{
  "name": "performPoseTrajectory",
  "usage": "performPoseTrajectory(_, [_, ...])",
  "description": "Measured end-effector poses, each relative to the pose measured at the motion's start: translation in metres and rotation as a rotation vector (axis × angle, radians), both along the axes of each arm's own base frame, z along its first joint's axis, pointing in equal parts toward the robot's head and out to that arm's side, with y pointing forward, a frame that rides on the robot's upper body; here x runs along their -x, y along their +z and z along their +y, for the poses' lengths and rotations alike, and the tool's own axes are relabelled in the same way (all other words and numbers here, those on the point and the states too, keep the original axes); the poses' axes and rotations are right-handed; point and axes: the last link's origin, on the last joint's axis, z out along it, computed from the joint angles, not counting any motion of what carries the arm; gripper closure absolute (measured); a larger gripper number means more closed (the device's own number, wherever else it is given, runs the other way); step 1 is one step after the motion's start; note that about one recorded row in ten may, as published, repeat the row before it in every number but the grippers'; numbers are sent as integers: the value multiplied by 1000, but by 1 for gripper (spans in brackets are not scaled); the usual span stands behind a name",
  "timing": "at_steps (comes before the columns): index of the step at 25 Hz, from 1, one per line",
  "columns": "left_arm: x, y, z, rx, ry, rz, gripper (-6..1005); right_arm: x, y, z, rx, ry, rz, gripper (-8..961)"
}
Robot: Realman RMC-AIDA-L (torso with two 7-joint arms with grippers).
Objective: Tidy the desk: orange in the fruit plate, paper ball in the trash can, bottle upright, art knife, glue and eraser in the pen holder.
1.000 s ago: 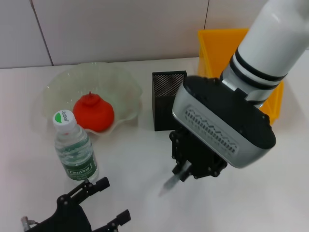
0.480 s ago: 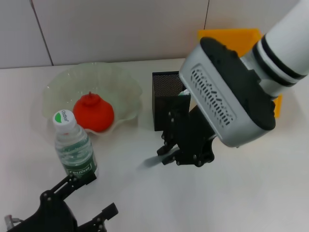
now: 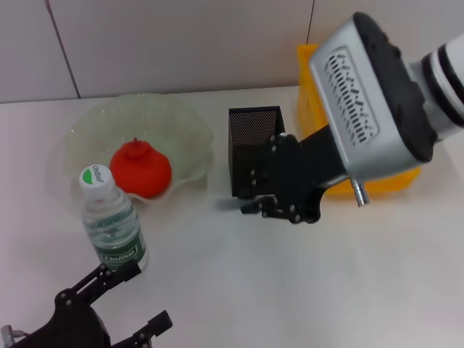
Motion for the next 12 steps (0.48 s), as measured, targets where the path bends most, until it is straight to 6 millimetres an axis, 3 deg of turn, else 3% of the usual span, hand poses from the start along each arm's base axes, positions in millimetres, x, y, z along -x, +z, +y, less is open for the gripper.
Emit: performPoseTrajectory(12, [7, 8, -5, 11, -6, 17, 153, -10, 9, 3, -124, -121, 233, 842])
